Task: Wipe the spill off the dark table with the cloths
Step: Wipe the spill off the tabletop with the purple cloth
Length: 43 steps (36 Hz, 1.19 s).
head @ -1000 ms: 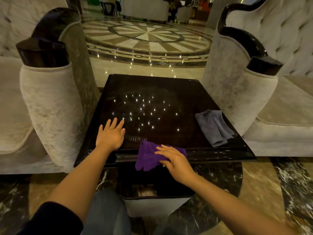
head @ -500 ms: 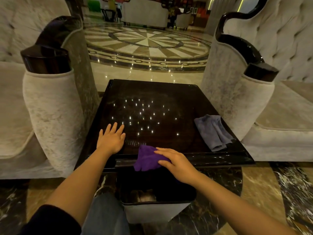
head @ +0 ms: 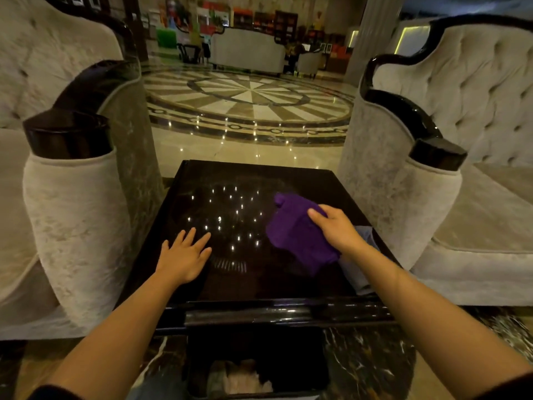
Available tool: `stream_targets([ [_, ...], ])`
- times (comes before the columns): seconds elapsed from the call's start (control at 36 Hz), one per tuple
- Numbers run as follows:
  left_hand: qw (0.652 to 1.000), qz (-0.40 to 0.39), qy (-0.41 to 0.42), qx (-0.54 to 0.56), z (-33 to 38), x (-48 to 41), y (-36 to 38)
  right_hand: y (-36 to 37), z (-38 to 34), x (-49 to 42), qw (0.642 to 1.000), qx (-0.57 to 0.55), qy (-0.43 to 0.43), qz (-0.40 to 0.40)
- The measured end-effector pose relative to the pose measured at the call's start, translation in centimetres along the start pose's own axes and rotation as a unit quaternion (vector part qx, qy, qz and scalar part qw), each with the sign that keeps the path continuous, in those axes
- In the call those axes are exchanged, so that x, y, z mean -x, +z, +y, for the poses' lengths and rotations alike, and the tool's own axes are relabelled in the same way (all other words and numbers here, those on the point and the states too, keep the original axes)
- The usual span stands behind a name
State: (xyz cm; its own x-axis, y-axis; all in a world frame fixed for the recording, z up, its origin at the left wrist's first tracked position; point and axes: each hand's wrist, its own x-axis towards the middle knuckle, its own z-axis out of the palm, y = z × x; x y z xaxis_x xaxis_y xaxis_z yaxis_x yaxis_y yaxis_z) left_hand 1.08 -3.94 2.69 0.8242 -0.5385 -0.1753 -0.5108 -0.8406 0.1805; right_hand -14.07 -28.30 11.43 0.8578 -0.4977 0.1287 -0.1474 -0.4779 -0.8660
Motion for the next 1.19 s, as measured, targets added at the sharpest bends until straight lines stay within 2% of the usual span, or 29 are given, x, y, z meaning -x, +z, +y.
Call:
stream_targets([
  [0.03,1.000,0.005,-0.001,0.002,0.4,0.3,-0.2,-0.4,0.5,-0.7,0.999,-0.011,0.027,0.014],
  [0.06,1.000,-0.010,-0.021,-0.015,0.5,-3.6,0.0,0.0,2.8,-5.6,0.997,-0.042,0.056,0.012],
  [0.19,0.999,-0.026,-0.033,-0.026,-0.8,-3.6,0.7,-0.9,4.4,-8.3,0.987,-0.052,0.127,0.089],
  [0.31,0.998,-0.037,-0.041,-0.034,-1.5,-3.0,2.0,-2.2,5.5,-9.3,0.979,0.047,0.136,0.146],
  [0.44,0.998,-0.028,-0.037,-0.032,-1.5,-1.9,2.6,-3.3,6.2,-10.1,0.961,0.171,0.139,0.164],
  [0.5,0.999,-0.022,-0.030,-0.028,-1.4,-1.6,2.5,-3.0,6.9,-10.4,0.958,0.215,0.141,0.127],
  [0.56,1.000,-0.009,-0.023,-0.016,-1.4,-1.4,2.4,-2.5,8.0,-10.5,0.945,0.276,0.174,0.019],
  [0.61,1.000,-0.001,-0.017,-0.008,-1.3,-1.2,2.2,-1.9,9.6,-10.2,0.912,0.345,0.200,-0.098],
  [0.64,1.000,0.005,-0.014,-0.005,-1.2,-1.1,2.3,-1.6,10.3,-9.8,0.901,0.364,0.202,-0.123],
  [0.78,1.000,0.005,-0.018,-0.006,-1.3,-1.2,2.4,-0.9,11.7,-9.2,0.894,0.384,0.196,-0.120],
  [0.89,1.000,0.004,-0.017,-0.011,-1.3,-1.0,2.4,-1.4,11.2,-8.7,0.904,0.358,0.196,-0.130],
  [1.0,1.000,0.000,-0.018,-0.011,-1.2,-0.9,2.3,-2.3,10.8,-7.3,0.931,0.324,0.147,-0.081],
  [1.11,1.000,0.000,-0.016,-0.012,-1.1,-0.8,2.2,-4.7,10.3,-5.1,0.931,0.344,0.118,-0.028],
  [1.19,1.000,-0.007,-0.017,-0.007,-1.0,-0.7,1.9,-6.3,10.2,-3.0,0.932,0.341,0.119,-0.021],
])
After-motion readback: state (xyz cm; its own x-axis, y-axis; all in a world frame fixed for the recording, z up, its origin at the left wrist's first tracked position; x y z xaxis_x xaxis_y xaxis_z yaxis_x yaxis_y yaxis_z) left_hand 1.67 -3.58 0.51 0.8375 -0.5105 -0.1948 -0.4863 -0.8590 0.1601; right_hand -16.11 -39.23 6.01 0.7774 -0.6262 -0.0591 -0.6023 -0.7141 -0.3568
